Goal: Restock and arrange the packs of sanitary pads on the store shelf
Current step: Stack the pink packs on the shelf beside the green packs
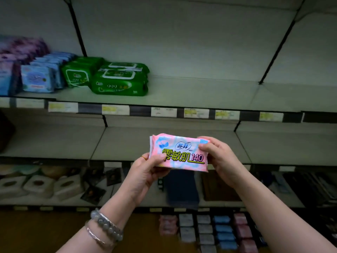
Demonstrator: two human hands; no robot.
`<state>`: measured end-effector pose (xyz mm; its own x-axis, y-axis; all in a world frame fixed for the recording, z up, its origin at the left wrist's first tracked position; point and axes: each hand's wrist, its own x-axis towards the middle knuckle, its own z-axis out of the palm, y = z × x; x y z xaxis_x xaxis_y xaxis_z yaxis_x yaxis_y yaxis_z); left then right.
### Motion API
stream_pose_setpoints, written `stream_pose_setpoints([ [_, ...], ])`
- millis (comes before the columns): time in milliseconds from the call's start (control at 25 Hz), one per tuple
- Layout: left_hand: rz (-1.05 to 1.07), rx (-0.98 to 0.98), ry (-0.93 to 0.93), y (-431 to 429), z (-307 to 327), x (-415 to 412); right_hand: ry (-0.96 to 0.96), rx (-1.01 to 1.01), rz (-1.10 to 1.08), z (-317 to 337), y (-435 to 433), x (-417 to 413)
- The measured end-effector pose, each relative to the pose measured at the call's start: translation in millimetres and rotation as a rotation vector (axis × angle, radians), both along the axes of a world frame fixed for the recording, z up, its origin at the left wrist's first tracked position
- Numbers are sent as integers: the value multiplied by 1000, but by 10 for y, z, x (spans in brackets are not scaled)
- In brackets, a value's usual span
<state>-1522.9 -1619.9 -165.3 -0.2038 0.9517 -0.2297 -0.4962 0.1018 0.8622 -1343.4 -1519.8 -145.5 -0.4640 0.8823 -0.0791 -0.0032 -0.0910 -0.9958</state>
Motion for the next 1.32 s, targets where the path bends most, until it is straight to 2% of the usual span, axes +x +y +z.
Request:
stream_pose_setpoints([
  [280,14,-170,92,263,-820,375,-79,-152,83,-894,281,369],
  [440,-33,-223,123,259,-1445,574,-144,-174,53,-1507,363,588],
  [600,-70,-233,277,247,-2280,591,-257,-171,116,-2300,343,718],
  [840,-140,-310,388,266,-4073,373,-356,-216,183,-4144,226,635],
  [1040,-246,-386,520,145,-5614,336,-506,-66,333,-5807,127,547],
  [1200,-430,-444,883,123,-6863,297,-799,271,555,-7232,141,512],
  [1320,-727,-449,1292,179,-7495,283,-918,500,675,-7974,163,518],
])
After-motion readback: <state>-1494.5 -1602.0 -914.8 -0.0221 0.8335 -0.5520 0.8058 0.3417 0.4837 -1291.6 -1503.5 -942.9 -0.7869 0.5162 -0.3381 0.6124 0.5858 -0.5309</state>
